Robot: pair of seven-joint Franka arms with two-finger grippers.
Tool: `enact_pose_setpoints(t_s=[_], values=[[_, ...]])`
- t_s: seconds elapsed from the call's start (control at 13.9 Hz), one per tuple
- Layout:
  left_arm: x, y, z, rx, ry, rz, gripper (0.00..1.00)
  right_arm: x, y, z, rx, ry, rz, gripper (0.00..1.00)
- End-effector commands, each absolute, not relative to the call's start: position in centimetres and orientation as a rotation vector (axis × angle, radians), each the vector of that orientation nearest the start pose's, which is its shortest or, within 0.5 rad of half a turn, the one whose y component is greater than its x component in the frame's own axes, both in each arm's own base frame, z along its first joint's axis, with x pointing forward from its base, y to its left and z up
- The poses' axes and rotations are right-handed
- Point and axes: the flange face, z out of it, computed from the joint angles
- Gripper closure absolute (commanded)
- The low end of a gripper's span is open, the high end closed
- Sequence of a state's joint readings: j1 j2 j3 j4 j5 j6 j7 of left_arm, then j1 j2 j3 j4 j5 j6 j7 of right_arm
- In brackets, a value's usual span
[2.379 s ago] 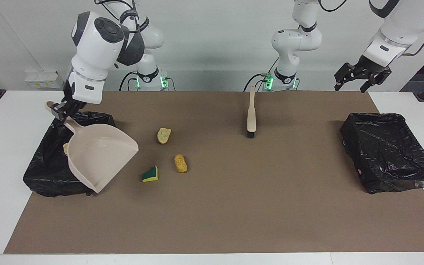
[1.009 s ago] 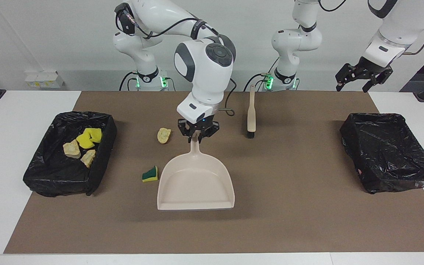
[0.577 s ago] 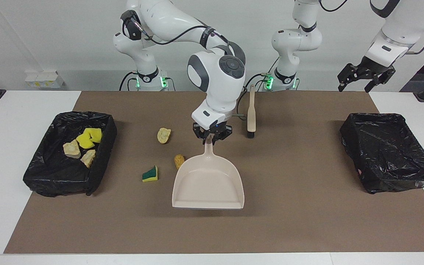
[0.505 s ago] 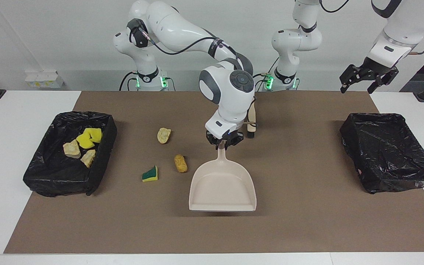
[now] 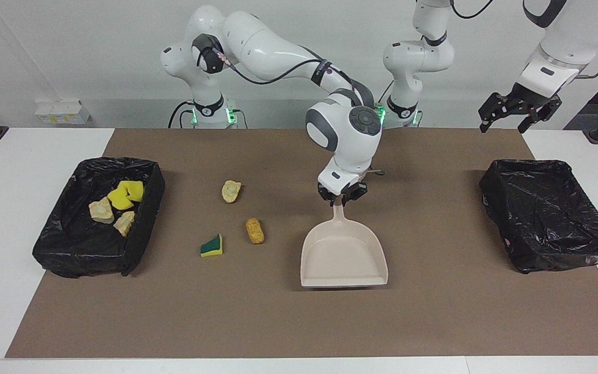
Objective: Sweep and dump trash in bin
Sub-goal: 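Bring the dustpan back to the table center with the right gripper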
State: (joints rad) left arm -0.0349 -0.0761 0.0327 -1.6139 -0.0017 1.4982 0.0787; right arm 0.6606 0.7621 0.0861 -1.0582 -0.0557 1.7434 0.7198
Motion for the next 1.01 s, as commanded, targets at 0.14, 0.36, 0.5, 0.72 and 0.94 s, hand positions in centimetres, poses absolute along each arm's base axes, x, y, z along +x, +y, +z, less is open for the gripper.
enact_pose_setpoints(t_s=[0.14, 0.36, 0.5, 0.72, 0.94], values=[[52.1, 0.2, 64.5, -3.129, 0.121, 0.061, 0.00, 56.5, 49.8, 37.5, -3.155, -0.006, 0.136, 1.00], [52.1, -0.2, 64.4, -3.129, 0.124, 0.063, 0.00, 56.0, 50.6, 35.7, -3.171, -0.029, 0.156, 1.00], [52.1, -0.5, 64.4, -3.128, 0.133, 0.061, 0.00, 56.0, 50.5, 35.7, -3.171, -0.028, 0.153, 0.94], [52.1, -0.5, 64.4, -3.128, 0.136, 0.063, 0.00, 56.0, 50.6, 35.6, -3.179, -0.036, 0.148, 0.68], [52.0, -0.6, 64.3, -3.128, 0.136, 0.065, 0.00, 56.4, 50.2, 36.5, -3.173, -0.029, 0.123, 0.54]])
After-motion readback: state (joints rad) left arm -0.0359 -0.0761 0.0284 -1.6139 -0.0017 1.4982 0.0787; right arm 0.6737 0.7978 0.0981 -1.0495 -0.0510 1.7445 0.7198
